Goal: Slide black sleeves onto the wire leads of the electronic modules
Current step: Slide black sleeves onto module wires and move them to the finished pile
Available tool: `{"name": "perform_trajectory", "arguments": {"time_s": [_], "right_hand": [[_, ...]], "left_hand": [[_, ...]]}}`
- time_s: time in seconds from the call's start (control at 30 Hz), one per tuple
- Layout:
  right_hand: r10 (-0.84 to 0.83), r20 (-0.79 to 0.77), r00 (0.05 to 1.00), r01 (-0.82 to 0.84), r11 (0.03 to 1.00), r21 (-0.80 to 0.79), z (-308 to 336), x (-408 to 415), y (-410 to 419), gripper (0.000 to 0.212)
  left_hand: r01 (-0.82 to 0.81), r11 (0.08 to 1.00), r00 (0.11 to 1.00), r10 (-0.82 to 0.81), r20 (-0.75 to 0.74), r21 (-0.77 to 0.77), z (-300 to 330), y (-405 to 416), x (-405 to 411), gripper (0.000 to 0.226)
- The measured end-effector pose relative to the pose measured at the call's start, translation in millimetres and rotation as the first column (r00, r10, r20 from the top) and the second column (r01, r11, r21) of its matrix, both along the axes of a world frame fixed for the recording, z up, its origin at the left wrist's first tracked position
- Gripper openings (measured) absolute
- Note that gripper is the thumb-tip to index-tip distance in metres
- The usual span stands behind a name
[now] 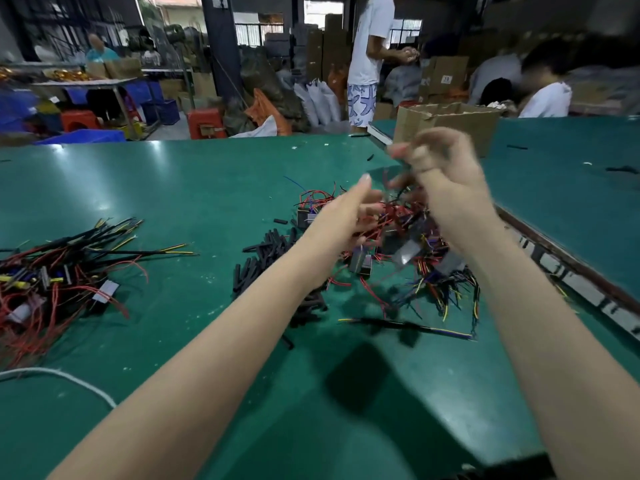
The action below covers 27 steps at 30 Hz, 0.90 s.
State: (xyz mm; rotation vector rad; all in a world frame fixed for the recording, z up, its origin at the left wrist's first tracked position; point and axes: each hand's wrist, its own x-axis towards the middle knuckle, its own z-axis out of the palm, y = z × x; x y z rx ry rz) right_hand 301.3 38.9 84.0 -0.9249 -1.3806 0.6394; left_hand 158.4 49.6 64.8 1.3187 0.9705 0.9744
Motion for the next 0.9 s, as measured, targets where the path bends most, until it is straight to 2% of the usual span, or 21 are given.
{"name": "perform_trajectory", "arguments": {"time_s": [0.03,0.07,0.1,0.17,0.2,0.27,0.3,0.33,0.4,0.43,0.47,0.5,0.53,0.6,0.63,0.7,0.8,0.83,0.87,0.9], "right_hand": [[0.023,0.133,0.991,-0.01,0.995,-0.097,-0.9,-2.1,0.6,0.014],[0.048,0.26,0.965,0.002,0.982,-0.189,-3.3,-1.2,1.2,0.016],[0.068,0.334,0.94,0.021,0.966,-0.256,-5.9,2.4,1.5,0.018],[0.033,0.328,0.944,0.081,0.941,-0.329,-10.1,15.7,1.0,0.017],[-0.058,0.331,0.942,0.169,0.933,-0.318,-12.4,24.6,0.5,0.015],[-0.294,0.439,0.849,0.416,0.884,-0.214,-19.1,44.2,-0.9,0.009],[-0.313,0.504,0.805,0.458,0.867,-0.194,-23.9,52.0,-1.9,0.008],[-0.227,0.57,0.79,0.423,0.874,-0.238,-30.0,55.9,-4.8,0.014],[0.029,0.671,0.741,0.312,0.87,-0.382,-46.8,54.8,-9.5,0.043],[0.066,0.704,0.707,0.309,0.867,-0.392,-54.3,51.8,-10.6,0.052],[0.027,0.723,0.691,0.332,0.875,-0.351,-60.9,49.2,-10.1,0.055],[-0.04,0.707,0.706,0.351,0.887,-0.3,-65.8,47.1,-8.8,0.052],[-0.072,0.633,0.771,0.333,0.893,-0.303,-67.2,45.2,-8.1,0.047],[-0.011,0.338,0.941,0.165,0.888,-0.43,-62.4,42.8,-7.3,0.043],[0.032,0.189,0.981,0.064,0.874,-0.481,-58.0,42.5,-6.5,0.044],[0.059,0.069,0.996,-0.016,0.866,-0.5,-47.9,41.5,-5.8,0.044],[-0.012,-0.072,0.997,-0.017,0.919,-0.393,-35.3,36.5,-1.3,0.024],[-0.037,-0.056,0.998,0.015,0.939,-0.345,-30.7,35.1,0.0,0.022],[-0.06,0.057,0.997,0.074,0.952,-0.296,-25.8,34.6,0.8,0.026],[-0.1,0.244,0.965,0.156,0.962,-0.224,-22.2,35.0,2.0,0.032]], "left_hand": [[0.018,1.0,0.999,-0.018,0.042,0.006,1.8,-0.1,2.1,0.038],[0.026,0.999,1.0,-0.027,0.014,0.027,0.9,-0.5,2.6,0.037],[0.022,0.998,0.996,-0.016,-0.082,0.066,-2.7,-0.5,2.5,0.035],[0.002,0.989,0.965,0.037,-0.259,0.149,-15.2,1.8,-1.5,0.026],[-0.012,0.989,0.962,0.053,-0.269,0.15,-21.2,3.5,-4.3,0.024],[-0.048,0.994,0.975,0.067,-0.211,0.094,-28.4,6.2,-9.1,0.023],[-0.061,0.996,0.979,0.072,-0.189,0.061,-29.7,6.9,-10.8,0.024],[-0.064,0.997,0.982,0.069,-0.178,0.033,-30.4,7.4,-11.8,0.025],[-0.04,0.999,0.989,0.035,-0.14,-0.028,-30.6,7.8,-11.1,0.029],[-0.024,0.998,0.993,0.017,-0.12,-0.063,-30.0,7.4,-10.9,0.03],[-0.015,0.996,0.994,0.006,-0.107,-0.085,-29.5,7.4,-11.4,0.031],[-0.014,0.996,0.995,0.005,-0.1,-0.091,-29.5,8.0,-12.3,0.032],[-0.019,0.997,0.995,0.011,-0.101,-0.081,-29.5,8.2,-14.4,0.031],[-0.023,0.998,0.997,0.018,-0.081,-0.062,-28.6,9.0,-19.0,0.029],[-0.018,0.998,0.998,0.014,-0.067,-0.06,-28.3,9.6,-20.8,0.029],[-0.007,0.998,0.996,0.001,-0.087,-0.06,-27.2,8.4,-22.3,0.028],[0.034,0.999,0.965,-0.03,-0.26,0.011,-26.1,2.2,-19.6,0.018],[0.045,0.997,0.953,-0.027,-0.301,0.055,-27.3,0.1,-18.1,0.019],[0.048,0.995,0.95,-0.017,-0.312,0.09,-28.6,-2.1,-17.0,0.025],[0.046,0.994,0.953,-0.014,-0.304,0.099,-29.3,-4.1,-16.7,0.034]]}}
